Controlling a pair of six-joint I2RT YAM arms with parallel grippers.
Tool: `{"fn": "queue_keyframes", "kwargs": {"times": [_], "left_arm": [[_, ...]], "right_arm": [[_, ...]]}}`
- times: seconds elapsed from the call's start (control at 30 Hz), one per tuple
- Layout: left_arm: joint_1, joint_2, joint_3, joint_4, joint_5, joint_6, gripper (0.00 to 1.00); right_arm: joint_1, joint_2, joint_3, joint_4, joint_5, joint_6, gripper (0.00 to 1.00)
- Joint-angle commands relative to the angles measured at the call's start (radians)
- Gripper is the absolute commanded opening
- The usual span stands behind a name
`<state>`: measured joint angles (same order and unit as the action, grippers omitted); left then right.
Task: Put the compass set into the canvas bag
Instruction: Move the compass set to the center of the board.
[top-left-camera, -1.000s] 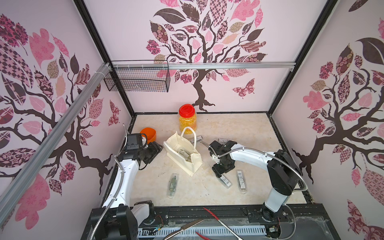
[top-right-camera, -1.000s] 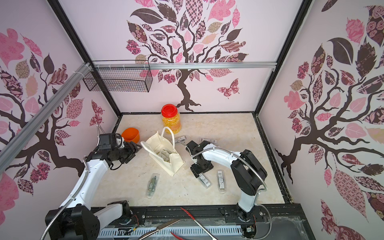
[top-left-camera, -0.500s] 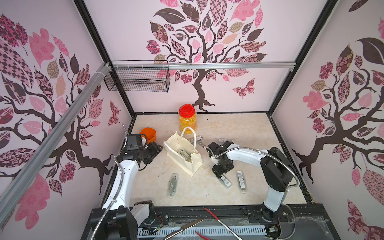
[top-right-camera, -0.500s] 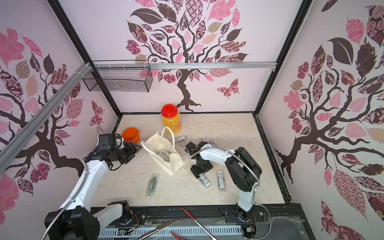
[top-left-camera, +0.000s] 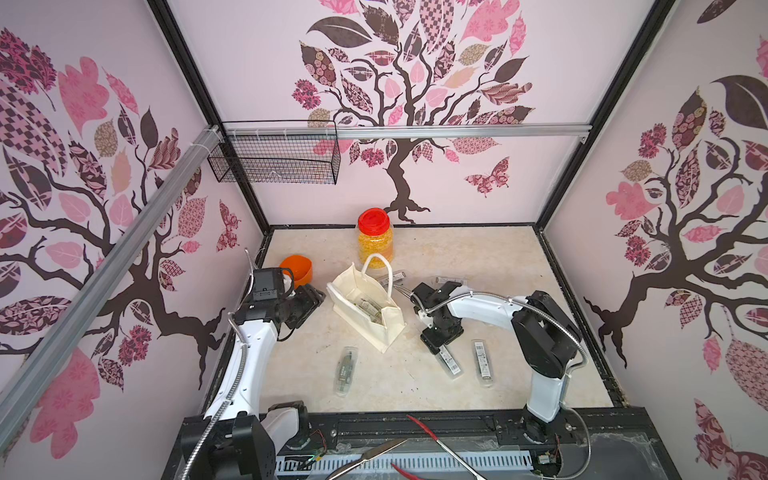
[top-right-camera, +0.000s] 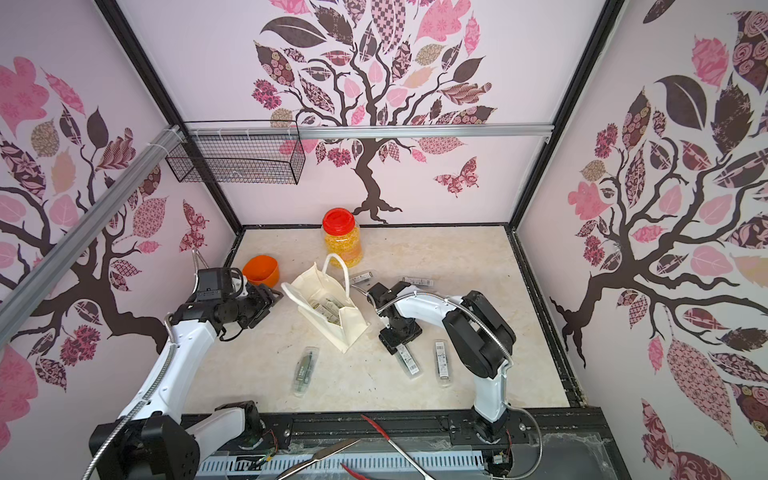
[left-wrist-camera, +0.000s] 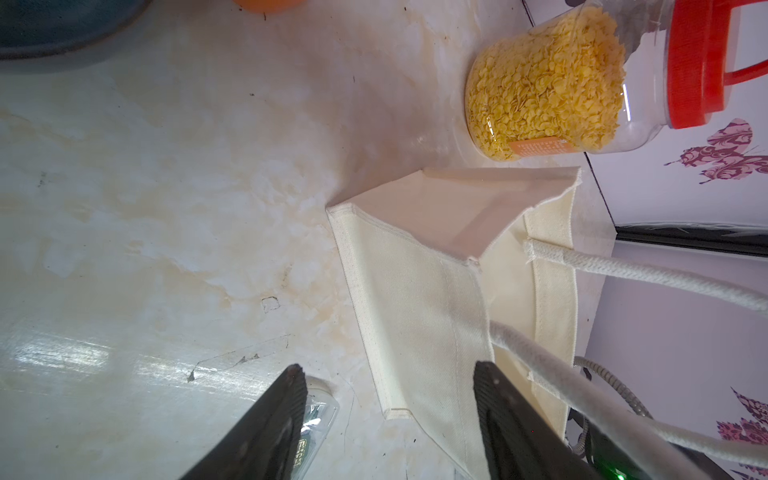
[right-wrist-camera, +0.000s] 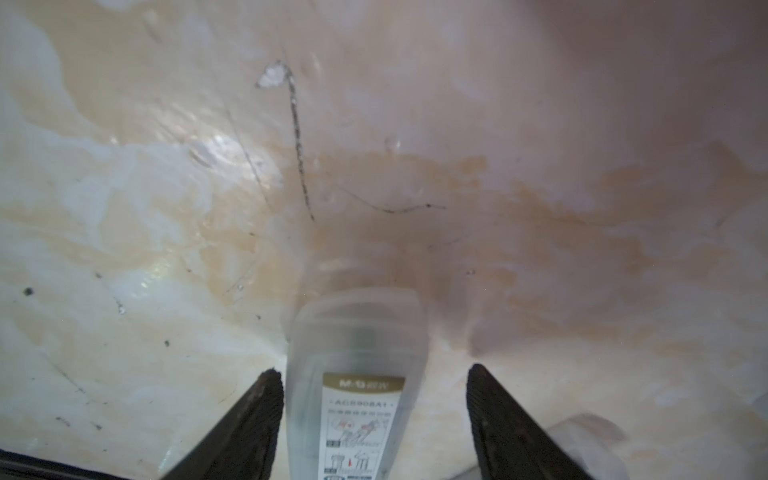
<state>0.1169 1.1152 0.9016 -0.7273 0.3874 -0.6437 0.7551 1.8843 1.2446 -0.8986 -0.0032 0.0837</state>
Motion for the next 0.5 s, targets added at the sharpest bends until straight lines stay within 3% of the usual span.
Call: {"fn": "queue_keyframes", "kwargs": {"times": [0.0, 0.23, 0.47], "left_arm": [[-0.003, -0.014, 0.020, 0.002, -0.015, 0.012, 0.68], [-0.003, -0.011, 0.011, 0.006, -0.016, 0.007, 0.68], [-0.003, -0.006, 0.019, 0.005, -0.027, 0.008, 0.68]], "right_arm": [[-0.003, 0.023, 0.018, -0.011, 0.011, -0.011, 0.68], [-0.002, 0.055, 0.028, 0.001, 0.011, -0.017, 0.58], [-0.002, 0.051, 0.033, 0.021, 0.023, -0.002, 0.56]]}}
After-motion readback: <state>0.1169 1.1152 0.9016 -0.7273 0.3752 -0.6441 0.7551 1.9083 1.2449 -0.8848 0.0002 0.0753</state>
